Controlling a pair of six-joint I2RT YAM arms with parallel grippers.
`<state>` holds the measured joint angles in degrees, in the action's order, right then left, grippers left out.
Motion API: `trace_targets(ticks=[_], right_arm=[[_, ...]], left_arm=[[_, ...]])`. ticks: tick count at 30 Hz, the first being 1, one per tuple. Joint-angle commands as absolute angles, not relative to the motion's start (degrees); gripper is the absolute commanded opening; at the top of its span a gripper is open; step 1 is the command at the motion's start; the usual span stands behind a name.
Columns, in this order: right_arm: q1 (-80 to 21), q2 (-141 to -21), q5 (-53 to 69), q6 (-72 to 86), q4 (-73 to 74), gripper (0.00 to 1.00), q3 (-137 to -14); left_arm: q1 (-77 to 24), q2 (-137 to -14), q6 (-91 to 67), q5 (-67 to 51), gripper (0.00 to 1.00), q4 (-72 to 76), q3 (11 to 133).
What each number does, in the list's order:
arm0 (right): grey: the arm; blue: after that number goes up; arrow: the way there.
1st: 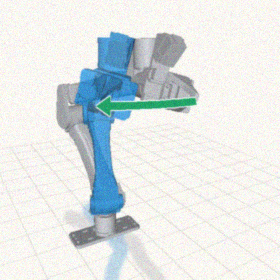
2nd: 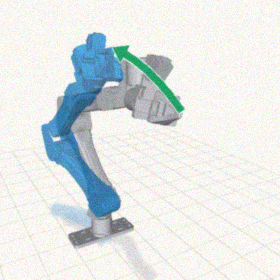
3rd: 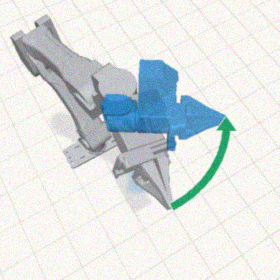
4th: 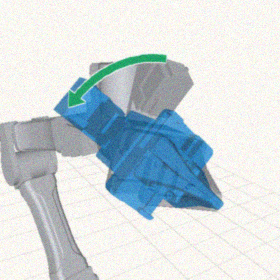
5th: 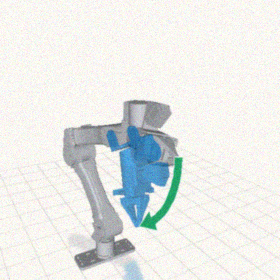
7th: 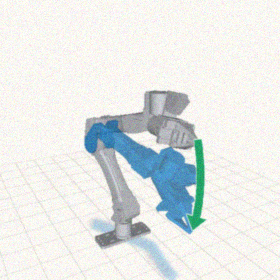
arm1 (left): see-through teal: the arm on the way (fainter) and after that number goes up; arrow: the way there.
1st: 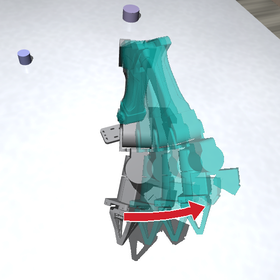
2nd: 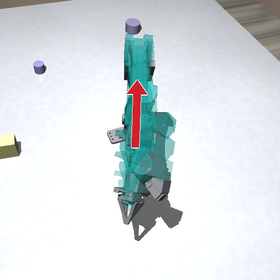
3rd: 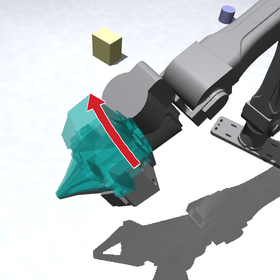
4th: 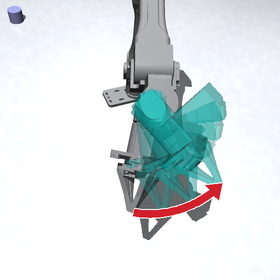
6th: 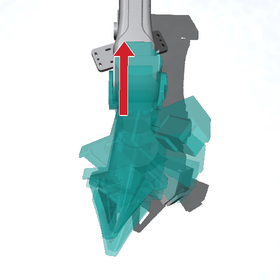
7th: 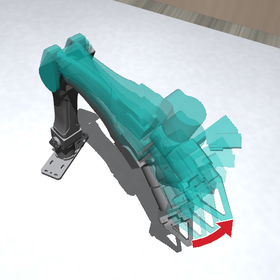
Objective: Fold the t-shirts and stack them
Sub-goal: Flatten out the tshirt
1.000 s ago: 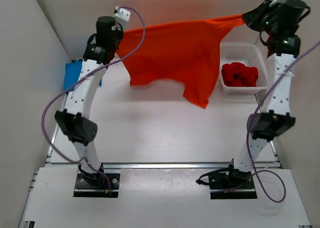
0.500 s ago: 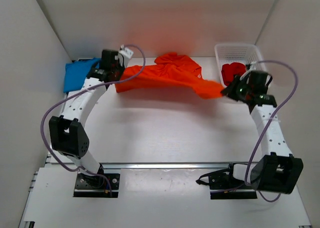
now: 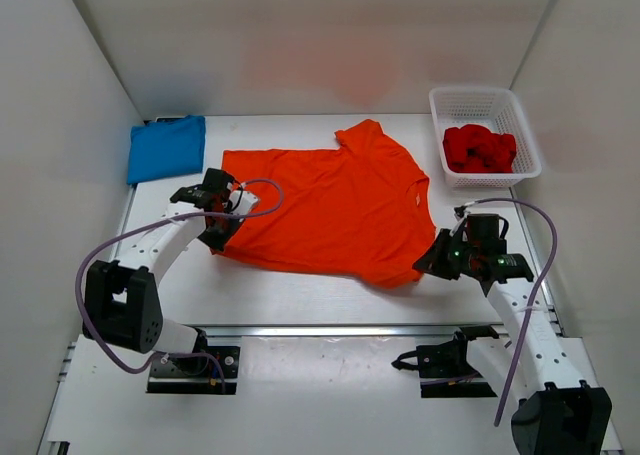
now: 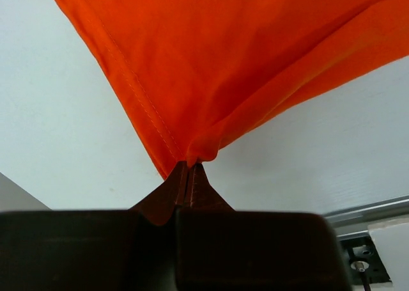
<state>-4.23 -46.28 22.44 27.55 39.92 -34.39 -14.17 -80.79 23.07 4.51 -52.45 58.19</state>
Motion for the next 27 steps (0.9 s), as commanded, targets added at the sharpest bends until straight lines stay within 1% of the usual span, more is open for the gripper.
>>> trace_targets(ticks=[1, 6, 9, 11, 14, 16, 21, 22, 24, 27], right_arm=[[-3.2, -46.4, 25.9, 28.6, 37.4, 0.00, -34.3], [-4.0, -47.2, 25.1, 27.2, 40.9, 0.00, -35.3], [-1.7, -44.0, 25.0, 24.2, 48.1, 0.00, -36.7], [-0.1, -42.7, 24.9, 21.6, 53.7, 0.00, -37.9], [2.5, -42.6, 25.3, 18.7, 55.6, 0.00, -38.2], [1.3, -43.6, 26.5, 19.7, 52.8, 0.00, -38.2], [-2.5, -51.5, 24.6, 20.5, 42.4, 0.00, -42.2], [-3.2, -55.8, 24.8, 20.0, 39.1, 0.00, -43.5], [-3.0, -60.4, 26.4, 18.4, 32.6, 0.00, -46.3], [-2.9, -69.7, 25.9, 14.7, 28.0, 0.00, -52.1]], left_arm=[[-13.8, -79.8, 21.9, 5.3, 0.00, -52.6, 56.3], [-12.2, -78.3, 23.7, 7.5, 0.00, -56.4, 55.8], [-11.4, -76.2, 24.9, 6.6, 0.00, -60.4, 55.8], [-11.5, -74.0, 25.5, 8.2, 0.00, -61.8, 54.1], [-11.0, -72.2, 24.9, 10.5, 0.00, -58.8, 49.2], [-11.0, -72.4, 24.3, 10.6, 0.00, -57.1, 46.8], [-10.8, -73.2, 23.7, 11.6, 0.00, -54.3, 48.0], [-11.2, -73.6, 23.6, 12.0, 0.00, -53.3, 48.9], [-11.9, -74.5, 23.5, 13.1, 0.00, -51.9, 50.4], [-11.6, -76.9, 22.4, 14.1, 0.00, -49.6, 53.3]])
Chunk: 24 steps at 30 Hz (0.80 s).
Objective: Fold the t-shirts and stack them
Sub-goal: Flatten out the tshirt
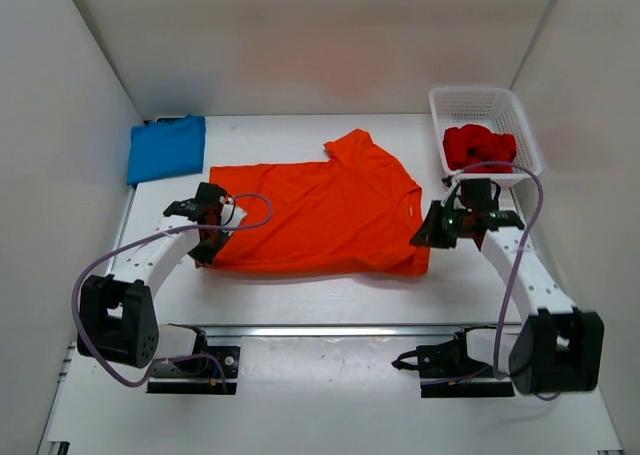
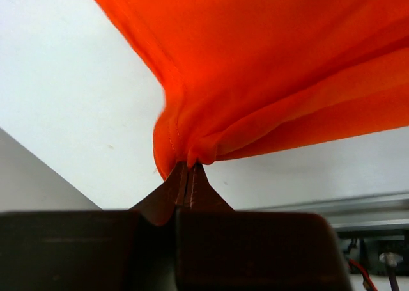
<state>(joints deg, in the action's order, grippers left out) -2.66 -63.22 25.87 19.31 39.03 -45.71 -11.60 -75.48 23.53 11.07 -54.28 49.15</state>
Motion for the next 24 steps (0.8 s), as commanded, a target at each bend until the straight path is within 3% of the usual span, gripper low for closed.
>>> trace_targets(ticks=[1, 6, 14, 21, 24], right_arm=[[-3.2, -72.7, 25.2, 13.3, 27.3, 0.00, -52.9], [-0.9, -82.3, 25.7, 10.4, 20.0, 0.00, -59.2], [-3.6, -93.0, 24.2, 4.4, 22.0, 0.00, -67.5], [-4.1, -90.5, 25.4, 1.3, 24.9, 0.00, -66.1], [-3.9, -81.5, 26.3, 3.2, 26.4, 0.00, -59.6]], left_arm=[[-11.7, -77.9, 22.3, 14.2, 0.00, -48.3, 53.5], [-11.3, -80.6, 21.4, 15.3, 0.00, -44.3, 53.2], [-11.5, -86.5, 18.7, 16.6, 0.00, -40.9, 56.0], [-11.4, -87.0, 20.0, 17.8, 0.00, -42.2, 60.3], [-11.3, -83.7, 21.0, 16.1, 0.00, -45.8, 60.0]])
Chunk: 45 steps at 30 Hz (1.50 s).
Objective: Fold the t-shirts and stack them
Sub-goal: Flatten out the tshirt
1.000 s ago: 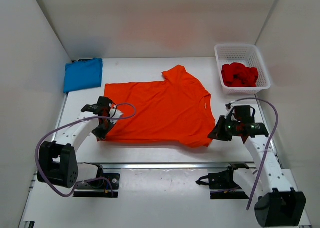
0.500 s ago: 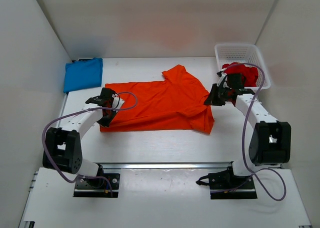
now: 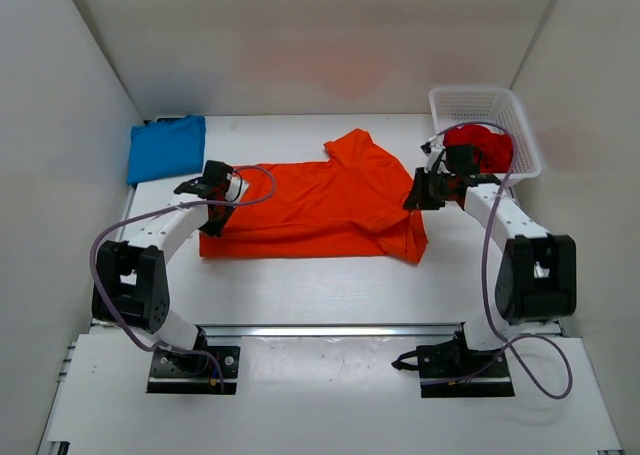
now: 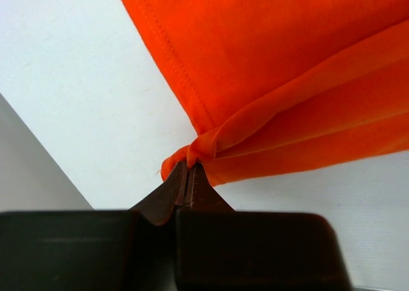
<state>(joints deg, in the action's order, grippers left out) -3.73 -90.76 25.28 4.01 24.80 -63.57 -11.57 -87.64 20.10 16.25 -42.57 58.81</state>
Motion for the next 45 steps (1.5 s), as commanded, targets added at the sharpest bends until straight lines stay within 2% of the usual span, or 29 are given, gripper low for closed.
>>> trace_targets(ticks=[1, 6, 7, 11, 15, 21, 22, 25, 29, 32, 37, 45], right_arm=[[-4.2, -77.7, 26.6, 4.6, 28.3, 0.00, -56.0], [-6.2, -63.5, 27.4, 11.4, 42.6, 0.00, -43.6], [-5.4, -59.9, 27.9, 11.7, 50.2, 0.00, -41.8], [-7.1, -55.9, 26.6, 12.0, 59.0, 0.00, -40.1], [-10.9, -58.3, 25.6, 11.6, 63.4, 0.00, -41.9], [-20.3, -56.3, 43.2, 14.2, 65.2, 0.00, -46.1], [-19.9, -55.4, 45.4, 12.2, 66.3, 0.00, -45.7], [-16.3, -52.9, 41.8, 10.9, 64.0, 0.00, -44.1], [-10.3, -58.3, 34.2, 10.2, 54.5, 0.00, -49.0], [-11.3, -66.4, 29.8, 7.8, 47.2, 0.00, -54.8], [-12.6, -82.2, 27.3, 2.0, 46.6, 0.00, -63.3], [-12.0, -90.6, 21.3, 2.5, 42.5, 0.00, -70.0]], left_arm=[[-11.1, -81.5, 22.6, 15.1, 0.00, -47.9, 58.6], [-10.5, -73.7, 24.6, 14.5, 0.00, -57.3, 49.5], [-10.8, -71.3, 24.0, 13.5, 0.00, -59.0, 47.8], [-10.8, -70.6, 23.4, 11.2, 0.00, -59.6, 46.1], [-10.8, -70.8, 24.0, 12.8, 0.00, -59.8, 45.3], [-10.7, -70.2, 25.1, 15.2, 0.00, -59.8, 45.0], [-10.9, -70.1, 24.9, 15.2, 0.00, -59.5, 44.5], [-11.0, -70.0, 24.0, 14.1, 0.00, -58.1, 43.5], [-10.6, -70.1, 23.9, 14.9, 0.00, -57.1, 43.4], [-11.1, -70.5, 24.0, 16.9, 0.00, -54.6, 43.1], [-11.3, -71.5, 23.5, 18.7, 0.00, -50.9, 43.7], [-10.9, -75.1, 19.9, 17.6, 0.00, -47.6, 45.7]])
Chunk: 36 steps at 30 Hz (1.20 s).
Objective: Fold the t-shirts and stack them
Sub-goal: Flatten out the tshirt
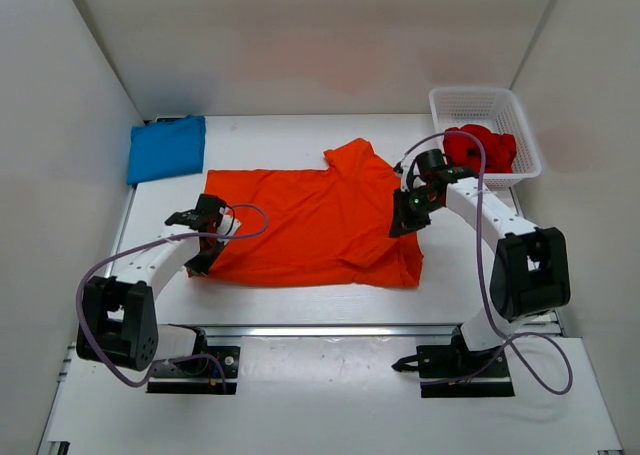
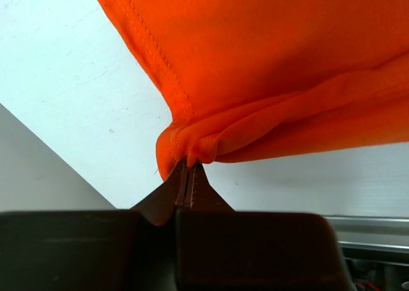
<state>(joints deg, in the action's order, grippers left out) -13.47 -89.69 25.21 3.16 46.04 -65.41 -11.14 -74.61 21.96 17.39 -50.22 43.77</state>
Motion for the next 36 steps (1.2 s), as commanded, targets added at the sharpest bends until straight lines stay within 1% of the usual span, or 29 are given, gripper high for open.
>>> trace_targets(ticks=[1, 4, 8, 11, 13, 16, 18, 21, 26, 29, 32, 33, 36], right_arm=[[-10.2, -92.0, 21.4, 2.9, 42.9, 0.00, -71.3], [-7.3, -94.5, 25.4, 4.5, 41.5, 0.00, -73.8], [-8.0, -94.6, 26.1, 4.7, 42.1, 0.00, -73.5], [-9.4, -88.4, 27.5, 4.2, 42.4, 0.00, -67.5], [-10.6, -84.2, 29.6, 5.4, 43.0, 0.00, -60.0], [-11.5, -75.7, 29.4, 5.5, 45.8, 0.01, -51.5], [-12.4, -71.3, 28.3, 6.2, 48.4, 0.00, -48.5], [-14.1, -67.5, 30.0, 7.7, 51.4, 0.00, -44.6], [-16.1, -65.1, 29.1, 8.5, 55.2, 0.00, -40.6], [-15.5, -63.2, 29.4, 8.3, 56.4, 0.00, -39.1], [-16.3, -62.3, 29.7, 8.8, 58.4, 0.01, -38.4], [-17.2, -62.1, 29.2, 8.9, 59.8, 0.00, -38.0], [-18.0, -62.1, 28.0, 9.6, 61.1, 0.00, -36.6]], left_arm=[[-10.7, -75.6, 19.5, 17.8, 0.00, -47.2, 45.9], [-9.8, -77.2, 17.5, 19.1, 0.00, -46.3, 46.7], [-9.8, -76.7, 15.3, 19.3, 0.00, -46.8, 47.5], [-8.9, -74.8, 14.9, 16.7, 0.00, -49.8, 46.0], [-8.9, -72.7, 18.0, 15.2, 0.00, -51.1, 44.8], [-9.4, -70.7, 22.1, 11.9, 0.00, -54.6, 43.5], [-9.6, -70.2, 24.9, 9.1, 0.00, -59.0, 44.2], [-10.3, -69.1, 29.4, 6.6, 0.00, -64.6, 46.7], [-11.3, -67.8, 35.0, 5.4, 0.28, -73.7, 47.5], [-10.7, -67.6, 38.9, 3.3, 0.30, -77.1, 50.5], [-9.0, -67.2, 44.7, 2.7, 0.28, -79.2, 56.0], [-8.9, -66.8, 46.6, 3.2, 0.27, -79.0, 56.8], [-9.9, -67.1, 51.9, 8.2, 0.28, -78.7, 54.5]])
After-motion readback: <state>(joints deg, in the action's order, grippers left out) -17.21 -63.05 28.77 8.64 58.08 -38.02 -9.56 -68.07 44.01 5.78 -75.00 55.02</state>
